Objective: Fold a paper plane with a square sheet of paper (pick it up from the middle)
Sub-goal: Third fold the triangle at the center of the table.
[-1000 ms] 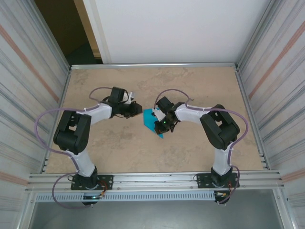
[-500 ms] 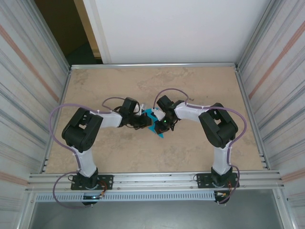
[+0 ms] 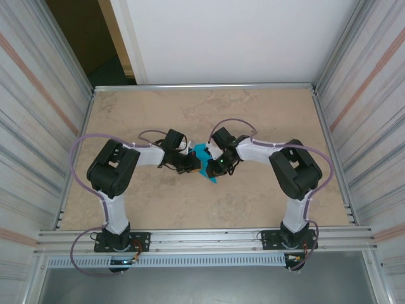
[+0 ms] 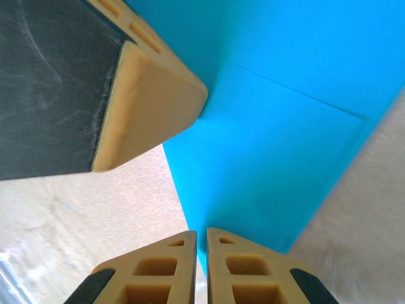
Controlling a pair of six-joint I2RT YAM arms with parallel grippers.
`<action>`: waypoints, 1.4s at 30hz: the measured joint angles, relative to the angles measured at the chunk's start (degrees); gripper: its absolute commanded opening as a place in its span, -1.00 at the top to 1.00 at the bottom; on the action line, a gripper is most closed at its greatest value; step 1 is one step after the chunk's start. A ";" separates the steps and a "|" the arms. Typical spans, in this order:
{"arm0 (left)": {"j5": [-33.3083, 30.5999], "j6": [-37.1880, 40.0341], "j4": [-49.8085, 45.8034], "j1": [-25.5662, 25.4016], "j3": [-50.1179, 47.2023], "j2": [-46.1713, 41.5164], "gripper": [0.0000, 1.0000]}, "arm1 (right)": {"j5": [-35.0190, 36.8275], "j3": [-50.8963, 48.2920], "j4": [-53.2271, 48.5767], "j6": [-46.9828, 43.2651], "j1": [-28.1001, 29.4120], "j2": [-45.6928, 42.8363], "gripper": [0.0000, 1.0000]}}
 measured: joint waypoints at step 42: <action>-4.28 -6.49 2.73 -2.29 -1.44 -1.77 0.70 | 15.06 -23.67 33.75 38.10 6.49 -9.60 0.95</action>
